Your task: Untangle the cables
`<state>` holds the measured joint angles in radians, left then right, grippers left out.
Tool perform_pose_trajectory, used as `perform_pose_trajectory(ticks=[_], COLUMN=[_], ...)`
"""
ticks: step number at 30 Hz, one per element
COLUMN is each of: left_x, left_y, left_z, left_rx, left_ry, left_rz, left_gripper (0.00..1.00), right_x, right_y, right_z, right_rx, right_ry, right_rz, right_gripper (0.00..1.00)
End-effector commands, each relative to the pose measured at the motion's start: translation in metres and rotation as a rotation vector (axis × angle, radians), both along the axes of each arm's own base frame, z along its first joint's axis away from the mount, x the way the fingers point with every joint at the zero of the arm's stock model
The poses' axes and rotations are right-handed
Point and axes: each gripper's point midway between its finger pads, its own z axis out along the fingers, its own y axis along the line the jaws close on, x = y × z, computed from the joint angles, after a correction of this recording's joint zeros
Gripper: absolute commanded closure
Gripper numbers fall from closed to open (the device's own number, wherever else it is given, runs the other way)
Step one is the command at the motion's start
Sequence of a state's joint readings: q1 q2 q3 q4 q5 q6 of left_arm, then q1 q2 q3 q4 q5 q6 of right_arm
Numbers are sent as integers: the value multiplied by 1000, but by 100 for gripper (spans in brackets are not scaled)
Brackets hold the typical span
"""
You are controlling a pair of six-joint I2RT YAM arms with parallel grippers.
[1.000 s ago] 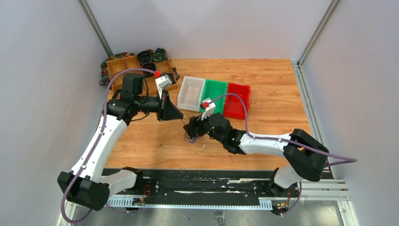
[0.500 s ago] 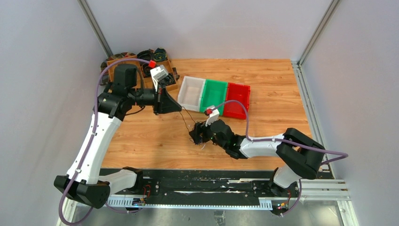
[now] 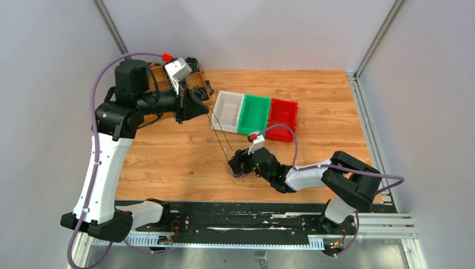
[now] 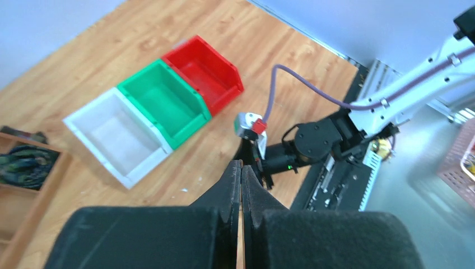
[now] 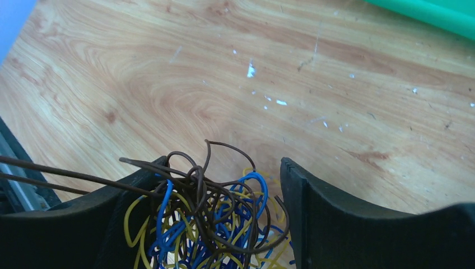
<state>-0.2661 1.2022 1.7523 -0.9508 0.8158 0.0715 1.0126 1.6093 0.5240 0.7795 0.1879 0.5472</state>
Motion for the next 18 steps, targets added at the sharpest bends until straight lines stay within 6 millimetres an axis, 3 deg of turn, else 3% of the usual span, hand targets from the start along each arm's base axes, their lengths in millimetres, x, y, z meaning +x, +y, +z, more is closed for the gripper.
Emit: perform_pose_trajectory(ticks=[1, 8, 12, 15, 18], left_x=[13, 15, 17, 15, 14], left_y=[15, 33, 44, 43, 37], left_z=[70, 136, 156, 146, 102], left_rx=[-28, -75, -111, -100, -54], left_ry=[-232, -397, -438, -433, -343], left_rz=[143, 273, 354, 342, 297], left_gripper=[100, 100, 99, 100, 100], right_x=[-15, -20, -21, -21, -19], right_y=[-26, -35, -40, -41, -37], right_z=[-48, -61, -65, -61, -39], right_rx=[-124, -125, -131, -104, -39], right_ry=[81, 112, 124, 123, 92], right_rz=[-25, -37, -52, -51, -33], right_gripper=[28, 22, 23, 23, 26])
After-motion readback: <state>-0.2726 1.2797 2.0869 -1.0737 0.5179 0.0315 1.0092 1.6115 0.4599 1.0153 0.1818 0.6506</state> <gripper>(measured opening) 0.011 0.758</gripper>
